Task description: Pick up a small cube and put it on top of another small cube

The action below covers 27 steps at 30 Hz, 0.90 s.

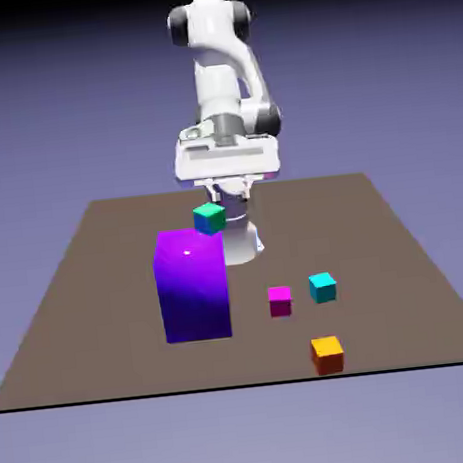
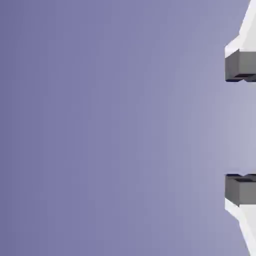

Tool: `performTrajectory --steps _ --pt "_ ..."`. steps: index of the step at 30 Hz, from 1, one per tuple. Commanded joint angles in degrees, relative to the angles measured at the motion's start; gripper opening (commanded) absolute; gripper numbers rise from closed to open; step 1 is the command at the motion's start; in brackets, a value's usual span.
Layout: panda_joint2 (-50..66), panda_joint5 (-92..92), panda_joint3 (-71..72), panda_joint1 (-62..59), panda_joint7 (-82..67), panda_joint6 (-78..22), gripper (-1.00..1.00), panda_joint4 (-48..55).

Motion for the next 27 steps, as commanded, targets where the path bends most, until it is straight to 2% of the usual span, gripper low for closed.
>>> performTrajectory --steps 1,27 --pt "0.8 1.0 -0.6 1.7 -2.5 -0.2 0.0 -0.1" --pt "21.4 26.6 -16.8 45.2 -67.3 -4.9 0.0 -4.0"
